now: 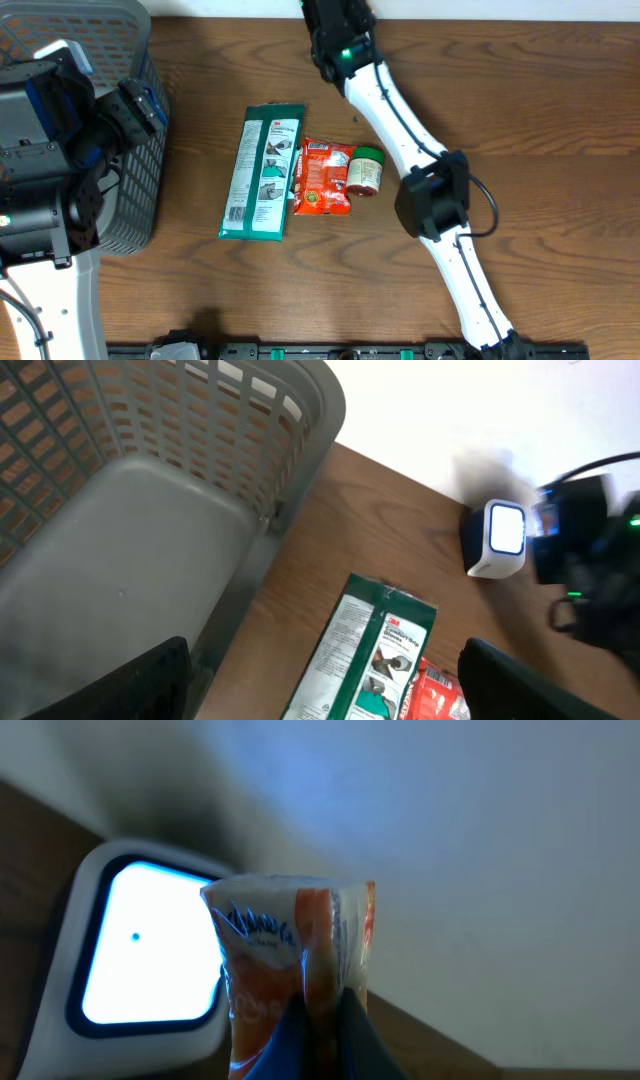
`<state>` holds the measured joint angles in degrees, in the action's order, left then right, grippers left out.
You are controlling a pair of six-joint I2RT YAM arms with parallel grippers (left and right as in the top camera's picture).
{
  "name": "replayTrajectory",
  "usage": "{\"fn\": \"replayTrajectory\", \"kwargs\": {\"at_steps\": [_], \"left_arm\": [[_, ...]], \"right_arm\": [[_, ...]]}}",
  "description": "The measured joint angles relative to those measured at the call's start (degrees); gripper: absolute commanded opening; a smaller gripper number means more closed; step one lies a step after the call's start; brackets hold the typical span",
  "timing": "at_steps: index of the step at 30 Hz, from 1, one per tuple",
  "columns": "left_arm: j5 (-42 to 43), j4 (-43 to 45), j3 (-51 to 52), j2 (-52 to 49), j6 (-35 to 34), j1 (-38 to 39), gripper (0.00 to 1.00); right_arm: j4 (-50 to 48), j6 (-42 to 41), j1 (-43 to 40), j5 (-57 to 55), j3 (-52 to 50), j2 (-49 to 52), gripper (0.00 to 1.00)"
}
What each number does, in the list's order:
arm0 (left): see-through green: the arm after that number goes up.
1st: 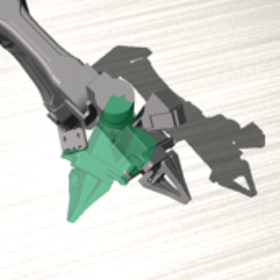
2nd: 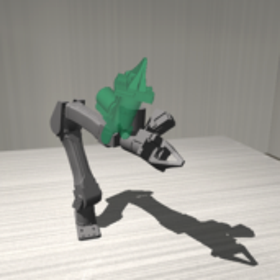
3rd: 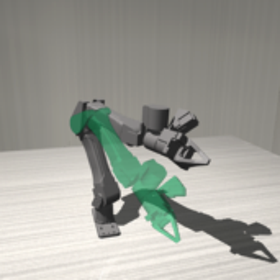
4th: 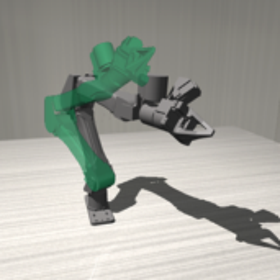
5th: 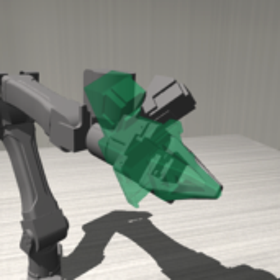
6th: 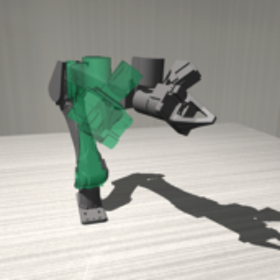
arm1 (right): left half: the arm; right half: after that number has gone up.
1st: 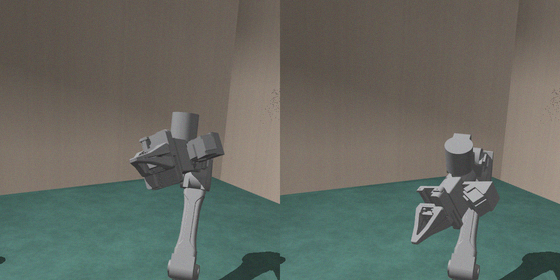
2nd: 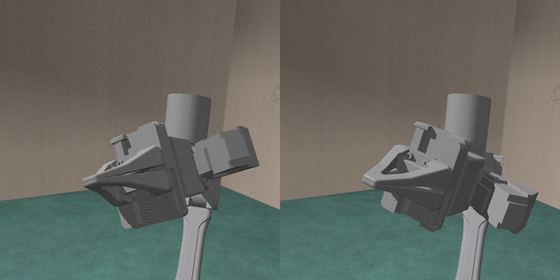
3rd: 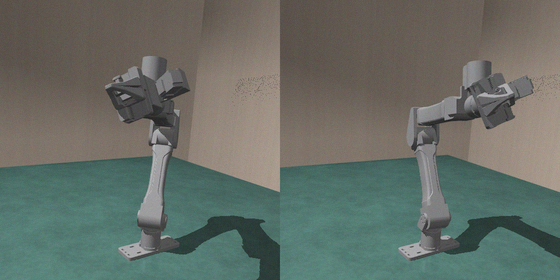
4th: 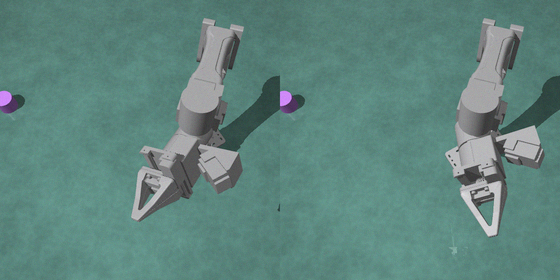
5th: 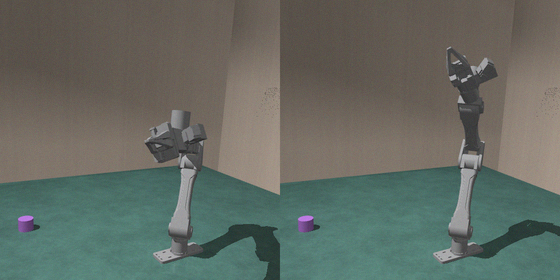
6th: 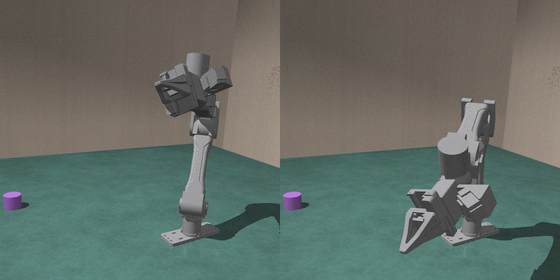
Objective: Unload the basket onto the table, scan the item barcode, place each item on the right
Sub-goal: 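Lift the tissue pack and carry it to the white scanner, then hold the tissue pack in front of the scanner window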
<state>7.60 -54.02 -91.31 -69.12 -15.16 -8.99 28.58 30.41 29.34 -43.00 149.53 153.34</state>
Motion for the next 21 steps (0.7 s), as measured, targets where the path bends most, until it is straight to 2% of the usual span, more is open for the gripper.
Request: {"fn": "replayTrajectory", "kwargs": {"at_steps": [6,21], "left_arm": [[0.0,0.0,0.0,0.0,0.0,0.0,0.85],[0.0,0.0,0.0,0.0,0.0,0.0,0.85]], "right_arm": [[-2.5,3.8,0.0,0.5,-0.1,5.0,0.01],[-3.0,5.3,0.0,1.0,-0.1,5.2,0.01]]}}
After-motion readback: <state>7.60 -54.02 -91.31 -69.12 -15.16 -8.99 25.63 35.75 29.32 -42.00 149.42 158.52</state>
